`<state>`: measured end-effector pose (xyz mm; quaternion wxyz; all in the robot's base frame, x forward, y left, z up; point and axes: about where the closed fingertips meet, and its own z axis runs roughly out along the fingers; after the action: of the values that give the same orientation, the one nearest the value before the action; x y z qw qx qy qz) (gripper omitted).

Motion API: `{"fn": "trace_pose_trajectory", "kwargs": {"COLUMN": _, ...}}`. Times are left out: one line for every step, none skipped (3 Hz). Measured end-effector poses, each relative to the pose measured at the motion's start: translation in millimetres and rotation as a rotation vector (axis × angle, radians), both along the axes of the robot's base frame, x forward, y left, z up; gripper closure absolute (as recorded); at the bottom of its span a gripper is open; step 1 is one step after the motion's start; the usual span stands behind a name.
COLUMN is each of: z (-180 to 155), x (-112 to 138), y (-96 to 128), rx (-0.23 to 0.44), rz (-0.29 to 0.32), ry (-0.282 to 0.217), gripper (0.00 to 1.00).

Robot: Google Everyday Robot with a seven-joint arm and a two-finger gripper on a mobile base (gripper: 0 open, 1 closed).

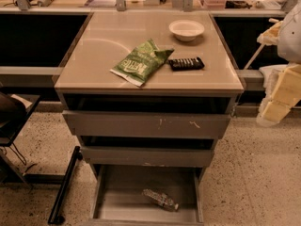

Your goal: Pick water bottle from bottom drawer and place on counter

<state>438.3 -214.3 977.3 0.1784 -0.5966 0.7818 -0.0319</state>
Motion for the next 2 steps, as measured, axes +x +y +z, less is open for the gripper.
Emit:
{"fn": "trace_pose_trajectory", "kwargs": {"z": 0.0, "x": 0.0, "y": 0.0, "rx": 0.000, "rz": 0.000, "ry": 0.000, "gripper": 0.00}}
{"fn": "trace_pose_trajectory", "kwargs": {"z": -9.0, "x": 1.5, "y": 3.8, "rx": 0.030, "rz": 0.011, "ry": -0.003, "gripper": 0.00}}
